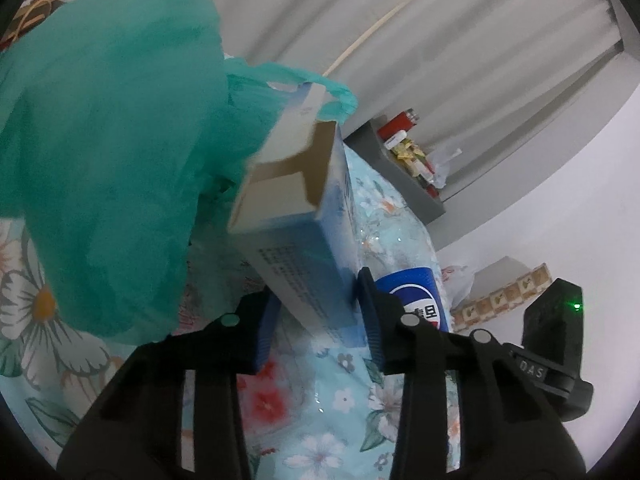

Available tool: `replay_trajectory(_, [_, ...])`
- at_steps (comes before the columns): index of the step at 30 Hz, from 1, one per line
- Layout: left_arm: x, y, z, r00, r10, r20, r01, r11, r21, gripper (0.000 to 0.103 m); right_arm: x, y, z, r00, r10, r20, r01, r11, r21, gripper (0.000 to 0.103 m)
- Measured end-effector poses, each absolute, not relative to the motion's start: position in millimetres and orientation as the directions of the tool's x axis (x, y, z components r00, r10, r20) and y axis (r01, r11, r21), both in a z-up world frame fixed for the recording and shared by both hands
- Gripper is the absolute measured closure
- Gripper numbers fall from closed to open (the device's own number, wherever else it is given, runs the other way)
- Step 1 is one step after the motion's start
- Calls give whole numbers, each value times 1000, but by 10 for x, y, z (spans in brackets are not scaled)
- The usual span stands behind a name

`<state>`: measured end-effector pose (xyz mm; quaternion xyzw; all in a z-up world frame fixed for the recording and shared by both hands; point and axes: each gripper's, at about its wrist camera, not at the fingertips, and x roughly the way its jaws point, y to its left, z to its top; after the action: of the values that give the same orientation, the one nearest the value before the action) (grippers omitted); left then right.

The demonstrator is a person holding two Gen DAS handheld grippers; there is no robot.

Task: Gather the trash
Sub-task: 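Grasp the Pepsi bottle with right tool while left tool grasps white medicine box, then lift the Pepsi bottle and medicine box off the bed with both tools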

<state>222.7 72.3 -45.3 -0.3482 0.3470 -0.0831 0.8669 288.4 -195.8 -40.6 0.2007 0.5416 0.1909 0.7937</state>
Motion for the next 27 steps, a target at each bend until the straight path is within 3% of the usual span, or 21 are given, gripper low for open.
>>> replay_trajectory(8, [1763, 614, -195, 719, -452, -528, 16, 770, -638, 75, 2404, -2244, -300, 392, 533, -750, -36, 823, 566, 44])
replay_trajectory(13, [1209, 577, 85, 704, -472, -530, 139, 824, -549, 75, 1909, -2406, -184, 429, 546, -720, -32, 806, 592, 44])
replay_trajectory(23, [441, 919, 699, 571, -476, -669, 305, 880, -365, 76, 1011, -2636, -62, 400, 686, -608, -62, 682, 728, 45])
replay_trajectory(27, [348, 811, 676, 484, -443, -754, 358, 887, -292, 75, 811, -2667, -100, 352, 733, -582, -78, 642, 762, 45])
